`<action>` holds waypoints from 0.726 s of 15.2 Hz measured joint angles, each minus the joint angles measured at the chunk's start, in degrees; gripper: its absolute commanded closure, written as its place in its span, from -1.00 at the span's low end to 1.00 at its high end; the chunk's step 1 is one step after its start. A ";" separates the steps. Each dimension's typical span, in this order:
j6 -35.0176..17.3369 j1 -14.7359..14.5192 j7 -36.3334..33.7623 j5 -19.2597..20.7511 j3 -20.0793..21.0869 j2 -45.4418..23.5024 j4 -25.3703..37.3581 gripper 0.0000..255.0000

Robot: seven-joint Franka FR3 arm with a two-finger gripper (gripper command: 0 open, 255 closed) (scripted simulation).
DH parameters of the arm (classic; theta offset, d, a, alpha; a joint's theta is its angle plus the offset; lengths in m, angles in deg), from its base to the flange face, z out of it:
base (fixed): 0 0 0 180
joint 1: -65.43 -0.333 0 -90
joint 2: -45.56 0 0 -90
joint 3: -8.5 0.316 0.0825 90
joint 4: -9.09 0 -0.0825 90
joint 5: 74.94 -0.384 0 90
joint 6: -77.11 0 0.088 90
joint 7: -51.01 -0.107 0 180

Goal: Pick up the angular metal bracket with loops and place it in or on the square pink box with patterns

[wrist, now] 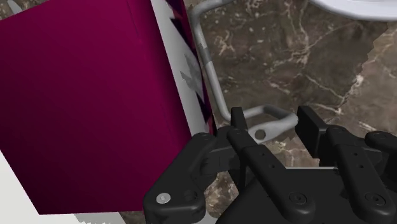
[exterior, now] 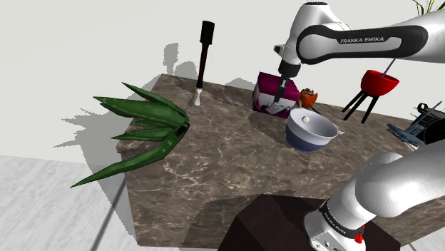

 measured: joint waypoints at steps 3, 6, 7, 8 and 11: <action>2.34 -0.02 0.47 -0.17 0.03 0.27 2.10 1.00; 4.77 -0.13 0.68 -0.39 0.25 0.57 4.23 1.00; 5.48 -0.11 0.89 -0.42 0.22 0.64 4.89 1.00; 6.21 -0.14 0.95 -0.48 0.28 0.69 5.58 1.00; 8.33 -0.15 1.35 -0.61 0.32 0.59 7.83 1.00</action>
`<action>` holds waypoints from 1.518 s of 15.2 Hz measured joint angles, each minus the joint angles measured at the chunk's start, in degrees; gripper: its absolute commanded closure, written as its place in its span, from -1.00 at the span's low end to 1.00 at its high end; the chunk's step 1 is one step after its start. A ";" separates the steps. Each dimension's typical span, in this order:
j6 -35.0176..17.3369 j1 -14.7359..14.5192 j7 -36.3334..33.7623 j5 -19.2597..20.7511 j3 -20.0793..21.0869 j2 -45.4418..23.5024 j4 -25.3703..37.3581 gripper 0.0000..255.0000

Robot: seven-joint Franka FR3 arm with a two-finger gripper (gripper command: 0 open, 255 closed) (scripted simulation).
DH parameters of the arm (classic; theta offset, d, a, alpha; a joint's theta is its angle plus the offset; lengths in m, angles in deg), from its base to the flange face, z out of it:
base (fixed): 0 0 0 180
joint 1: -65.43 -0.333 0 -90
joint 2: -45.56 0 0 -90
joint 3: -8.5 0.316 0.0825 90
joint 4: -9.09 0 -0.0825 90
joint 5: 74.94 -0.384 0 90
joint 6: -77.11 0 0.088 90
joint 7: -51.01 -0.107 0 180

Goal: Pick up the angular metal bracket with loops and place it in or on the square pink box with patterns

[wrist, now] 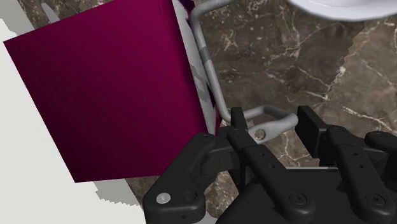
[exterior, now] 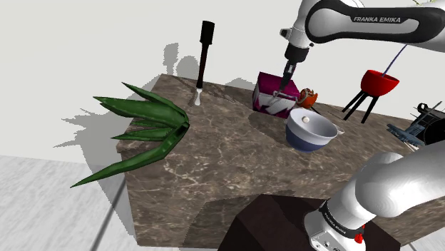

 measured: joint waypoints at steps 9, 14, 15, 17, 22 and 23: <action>6.85 -0.04 1.17 -0.34 0.20 -0.83 7.78 1.00; 10.50 -0.06 1.73 -0.48 0.35 -1.76 12.40 1.00; 11.35 -0.09 1.77 -0.53 0.44 -1.99 13.46 1.00; 12.27 0.00 2.26 -0.54 0.25 -3.31 15.82 1.00; 13.18 1.28 6.57 -0.72 -2.51 -12.07 26.16 1.00; 13.47 1.64 7.67 -0.89 -3.17 -14.42 28.97 1.00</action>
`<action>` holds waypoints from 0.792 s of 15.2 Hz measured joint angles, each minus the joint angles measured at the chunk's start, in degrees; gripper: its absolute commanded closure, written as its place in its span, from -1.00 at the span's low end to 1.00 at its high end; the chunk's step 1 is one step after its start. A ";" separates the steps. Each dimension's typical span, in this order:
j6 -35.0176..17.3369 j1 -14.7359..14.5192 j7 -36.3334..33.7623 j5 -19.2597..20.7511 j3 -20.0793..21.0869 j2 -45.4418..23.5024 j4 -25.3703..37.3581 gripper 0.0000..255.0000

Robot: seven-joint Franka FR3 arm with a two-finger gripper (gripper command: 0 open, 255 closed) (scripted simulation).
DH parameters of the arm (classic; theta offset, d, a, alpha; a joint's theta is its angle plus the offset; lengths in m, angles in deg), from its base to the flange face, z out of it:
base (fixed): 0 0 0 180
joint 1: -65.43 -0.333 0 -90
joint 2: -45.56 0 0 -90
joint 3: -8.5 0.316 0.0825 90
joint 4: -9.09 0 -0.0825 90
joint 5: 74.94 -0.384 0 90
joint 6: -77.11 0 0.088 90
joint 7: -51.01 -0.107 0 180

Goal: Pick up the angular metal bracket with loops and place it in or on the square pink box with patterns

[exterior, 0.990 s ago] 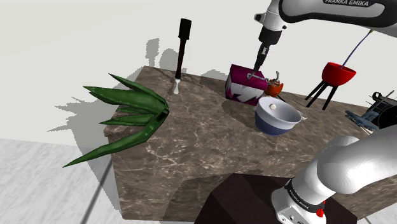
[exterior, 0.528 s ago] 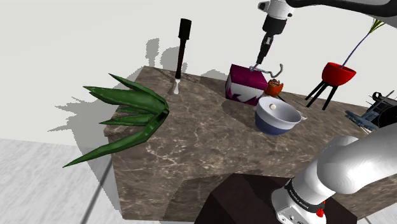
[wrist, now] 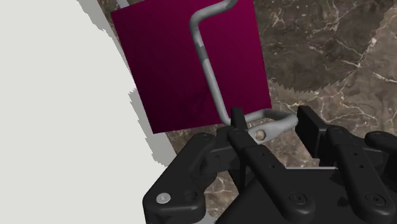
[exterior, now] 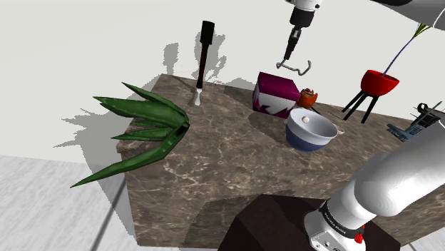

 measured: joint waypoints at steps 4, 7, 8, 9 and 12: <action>2.91 1.47 4.01 -1.21 -2.05 -8.99 12.46 1.00; 3.19 2.24 5.49 -1.90 -2.78 -12.72 16.64 1.00; 2.47 2.37 5.62 -1.94 -2.88 -12.77 15.99 1.00; 1.82 2.44 5.66 -1.98 -2.94 -12.94 15.52 1.00; -0.79 2.38 5.18 -1.84 -2.89 -12.11 12.05 1.00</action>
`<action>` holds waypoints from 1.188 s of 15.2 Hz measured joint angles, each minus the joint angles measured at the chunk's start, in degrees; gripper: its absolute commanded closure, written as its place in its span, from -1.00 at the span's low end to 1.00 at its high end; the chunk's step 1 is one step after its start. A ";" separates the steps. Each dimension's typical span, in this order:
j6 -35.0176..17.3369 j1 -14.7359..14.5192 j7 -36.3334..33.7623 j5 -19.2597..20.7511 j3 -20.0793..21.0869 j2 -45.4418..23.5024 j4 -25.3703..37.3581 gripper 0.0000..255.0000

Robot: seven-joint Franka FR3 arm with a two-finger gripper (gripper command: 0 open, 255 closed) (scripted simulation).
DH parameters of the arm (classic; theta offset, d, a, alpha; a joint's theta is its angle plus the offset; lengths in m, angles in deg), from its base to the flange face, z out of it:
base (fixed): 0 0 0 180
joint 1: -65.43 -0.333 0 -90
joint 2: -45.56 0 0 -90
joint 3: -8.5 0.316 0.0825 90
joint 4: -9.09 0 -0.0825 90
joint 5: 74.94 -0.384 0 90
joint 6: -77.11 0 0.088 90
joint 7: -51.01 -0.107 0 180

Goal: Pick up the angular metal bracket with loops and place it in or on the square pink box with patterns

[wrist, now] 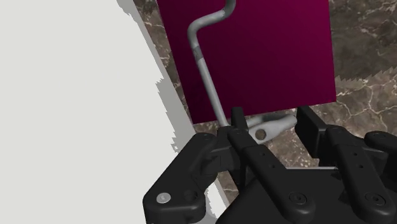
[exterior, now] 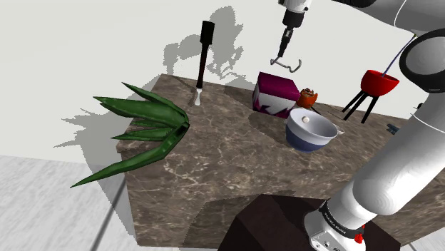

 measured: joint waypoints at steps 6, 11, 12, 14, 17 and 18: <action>-5.20 -0.06 -0.89 0.29 0.05 1.46 -6.71 1.00; -9.00 -0.12 -1.60 0.49 0.10 2.22 -11.31 1.00; -9.90 -0.14 -1.73 0.54 0.12 2.51 -12.40 1.00; -10.91 -0.14 -1.95 0.62 0.14 2.78 -13.72 1.00; -11.20 -0.09 -1.91 0.63 0.08 2.74 -14.01 1.00; -11.22 -0.08 -1.91 0.63 0.08 2.73 -14.03 1.00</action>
